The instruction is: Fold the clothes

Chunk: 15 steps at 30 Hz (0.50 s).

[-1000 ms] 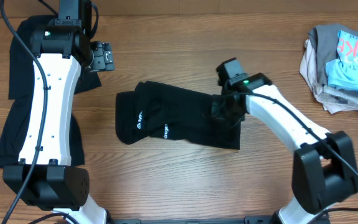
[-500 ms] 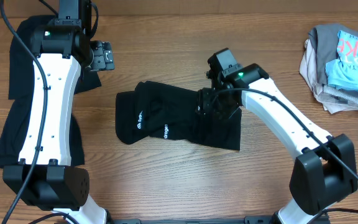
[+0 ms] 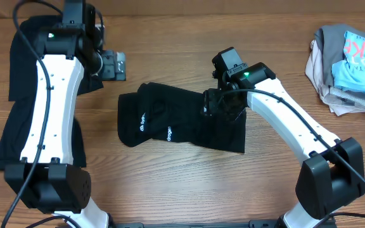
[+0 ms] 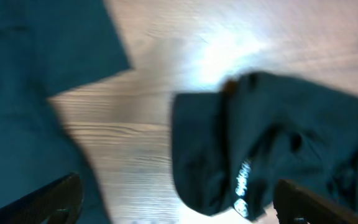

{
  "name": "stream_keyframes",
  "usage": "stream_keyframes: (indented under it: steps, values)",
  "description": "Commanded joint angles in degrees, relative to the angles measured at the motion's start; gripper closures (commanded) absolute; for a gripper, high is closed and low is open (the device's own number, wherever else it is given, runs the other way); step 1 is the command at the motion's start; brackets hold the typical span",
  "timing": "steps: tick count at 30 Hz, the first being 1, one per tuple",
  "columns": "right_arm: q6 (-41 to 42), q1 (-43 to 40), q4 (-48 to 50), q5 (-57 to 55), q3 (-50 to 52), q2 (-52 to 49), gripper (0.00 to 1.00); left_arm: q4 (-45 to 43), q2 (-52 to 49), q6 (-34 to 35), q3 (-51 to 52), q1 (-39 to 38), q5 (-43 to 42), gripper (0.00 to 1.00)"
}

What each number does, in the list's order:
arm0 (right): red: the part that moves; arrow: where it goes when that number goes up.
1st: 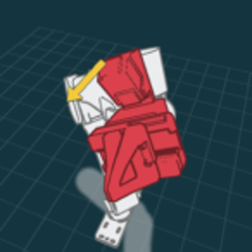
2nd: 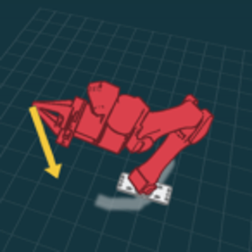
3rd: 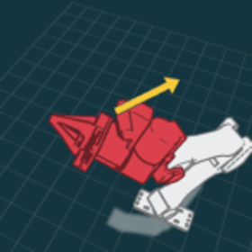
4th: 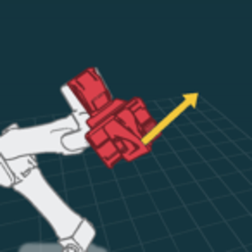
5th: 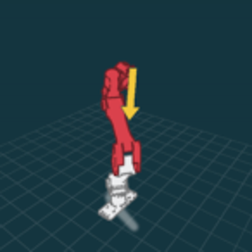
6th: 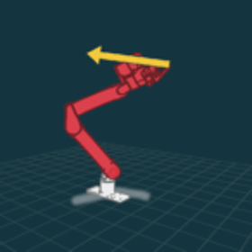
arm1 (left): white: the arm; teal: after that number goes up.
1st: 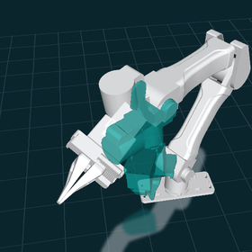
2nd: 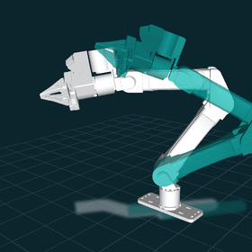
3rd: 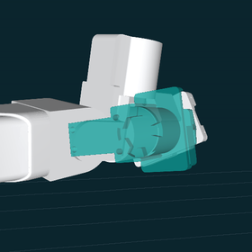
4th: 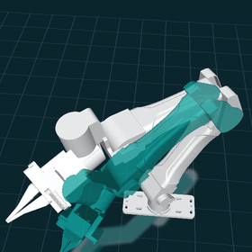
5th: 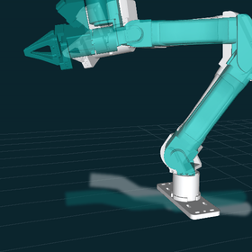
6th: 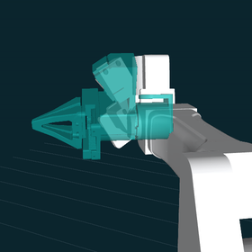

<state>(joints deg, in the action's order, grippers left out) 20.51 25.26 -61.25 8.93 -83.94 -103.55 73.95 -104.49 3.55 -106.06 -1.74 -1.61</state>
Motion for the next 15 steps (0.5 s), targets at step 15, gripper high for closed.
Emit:
stream_keyframes:
  steps: [15]
  values:
    - [-5.44,-4.76,-0.15,-1.99,0.31,1.14,0.08,-14.49,-3.52,-22.49,23.78,2.36,-18.82,0.0]
